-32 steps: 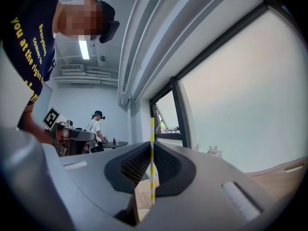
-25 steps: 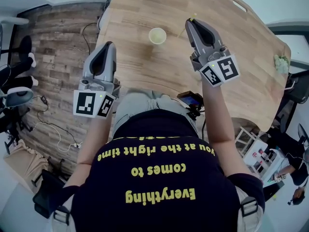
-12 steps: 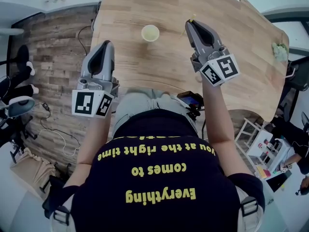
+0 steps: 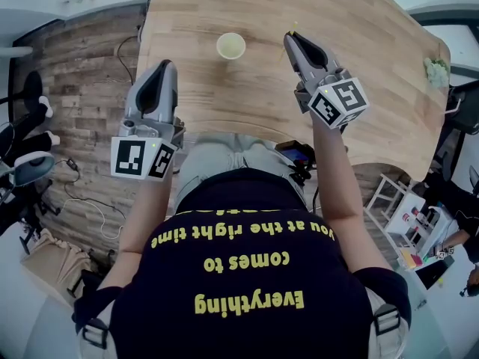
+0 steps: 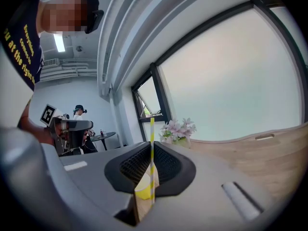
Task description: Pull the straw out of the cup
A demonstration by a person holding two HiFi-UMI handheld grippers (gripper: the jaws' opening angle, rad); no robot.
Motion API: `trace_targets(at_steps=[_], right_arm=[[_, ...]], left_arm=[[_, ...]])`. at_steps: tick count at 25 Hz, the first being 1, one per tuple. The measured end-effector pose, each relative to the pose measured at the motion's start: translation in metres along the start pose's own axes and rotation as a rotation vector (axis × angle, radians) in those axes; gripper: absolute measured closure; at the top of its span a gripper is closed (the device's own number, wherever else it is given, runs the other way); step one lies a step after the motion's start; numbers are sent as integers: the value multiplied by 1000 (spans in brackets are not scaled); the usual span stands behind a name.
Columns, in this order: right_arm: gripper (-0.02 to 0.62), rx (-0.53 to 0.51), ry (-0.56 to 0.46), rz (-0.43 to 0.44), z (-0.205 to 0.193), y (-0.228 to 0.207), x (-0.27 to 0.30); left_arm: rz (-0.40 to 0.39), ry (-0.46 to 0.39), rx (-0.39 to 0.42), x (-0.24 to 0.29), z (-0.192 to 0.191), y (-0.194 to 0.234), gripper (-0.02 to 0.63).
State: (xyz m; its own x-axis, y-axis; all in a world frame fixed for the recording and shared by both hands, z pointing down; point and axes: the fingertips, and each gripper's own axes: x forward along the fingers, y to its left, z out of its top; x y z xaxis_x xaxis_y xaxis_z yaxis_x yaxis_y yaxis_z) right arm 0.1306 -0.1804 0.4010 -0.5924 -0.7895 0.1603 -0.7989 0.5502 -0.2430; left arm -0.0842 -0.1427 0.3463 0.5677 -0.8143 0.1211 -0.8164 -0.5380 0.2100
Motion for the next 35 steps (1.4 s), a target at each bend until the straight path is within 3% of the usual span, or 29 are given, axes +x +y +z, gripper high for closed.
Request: trace_targets(at_steps=[11,35], right_arm=[[569,189,186,-25,-63,-18,12],[568,541,465,-10,-158,-27,42]], left_arm=[[0,38,-40,7,-26,11,606],[34,74,-57,20,-42,33,606]])
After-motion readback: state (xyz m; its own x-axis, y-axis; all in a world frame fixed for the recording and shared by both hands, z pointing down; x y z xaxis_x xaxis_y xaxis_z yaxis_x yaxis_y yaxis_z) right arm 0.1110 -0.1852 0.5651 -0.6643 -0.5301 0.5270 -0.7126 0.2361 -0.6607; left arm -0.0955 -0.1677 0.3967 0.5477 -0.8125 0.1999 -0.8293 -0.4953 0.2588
